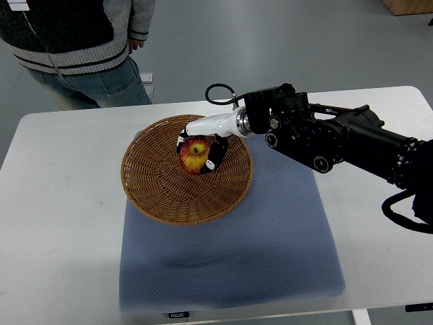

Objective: Place red apple in basket with right hand
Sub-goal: 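Lower the apple into the basket and open the right hand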

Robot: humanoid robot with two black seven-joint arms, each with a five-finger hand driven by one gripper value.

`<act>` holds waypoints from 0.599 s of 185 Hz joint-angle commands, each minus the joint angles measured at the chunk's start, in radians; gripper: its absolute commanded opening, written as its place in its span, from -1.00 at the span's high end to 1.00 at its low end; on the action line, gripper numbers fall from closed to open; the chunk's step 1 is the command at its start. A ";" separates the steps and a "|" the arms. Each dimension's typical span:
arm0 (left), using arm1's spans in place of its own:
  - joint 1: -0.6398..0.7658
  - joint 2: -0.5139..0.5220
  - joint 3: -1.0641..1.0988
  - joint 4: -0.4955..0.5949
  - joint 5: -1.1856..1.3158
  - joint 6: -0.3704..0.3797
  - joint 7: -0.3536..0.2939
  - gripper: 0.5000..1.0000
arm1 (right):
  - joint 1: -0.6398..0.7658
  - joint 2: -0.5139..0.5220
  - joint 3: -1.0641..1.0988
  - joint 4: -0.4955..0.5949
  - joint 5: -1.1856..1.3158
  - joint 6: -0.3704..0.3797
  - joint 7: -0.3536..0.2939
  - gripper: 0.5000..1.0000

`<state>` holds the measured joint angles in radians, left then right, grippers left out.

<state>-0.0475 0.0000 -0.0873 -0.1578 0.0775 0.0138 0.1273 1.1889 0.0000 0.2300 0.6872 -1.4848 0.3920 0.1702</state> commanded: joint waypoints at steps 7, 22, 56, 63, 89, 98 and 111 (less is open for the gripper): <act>0.000 0.000 0.000 0.000 0.001 0.000 0.000 -1.00 | -0.008 0.000 0.002 -0.002 0.006 -0.001 0.000 -0.64; 0.000 0.000 0.000 0.000 -0.001 0.000 0.000 -1.00 | -0.009 0.000 0.002 0.000 0.008 -0.001 0.000 -0.66; 0.000 0.000 0.000 0.000 0.001 0.000 0.000 -1.00 | -0.006 0.000 0.014 0.002 0.017 -0.002 0.002 -0.66; 0.000 0.000 0.000 0.001 -0.001 0.000 0.000 -1.00 | -0.003 0.000 0.035 0.000 0.027 -0.015 0.002 -0.65; 0.000 0.000 0.000 0.001 -0.001 0.000 0.000 -1.00 | -0.008 0.000 0.133 -0.002 0.127 -0.036 -0.014 -0.64; 0.000 0.000 0.000 0.001 0.001 0.000 0.000 -1.00 | -0.008 0.000 0.141 -0.002 0.138 -0.036 -0.015 -0.64; 0.000 0.000 0.001 0.001 -0.001 0.000 0.000 -1.00 | -0.019 0.000 0.239 -0.006 0.264 -0.058 -0.052 -0.64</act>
<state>-0.0476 0.0000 -0.0874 -0.1565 0.0774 0.0138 0.1273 1.1818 0.0001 0.3680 0.6858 -1.3500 0.3558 0.1544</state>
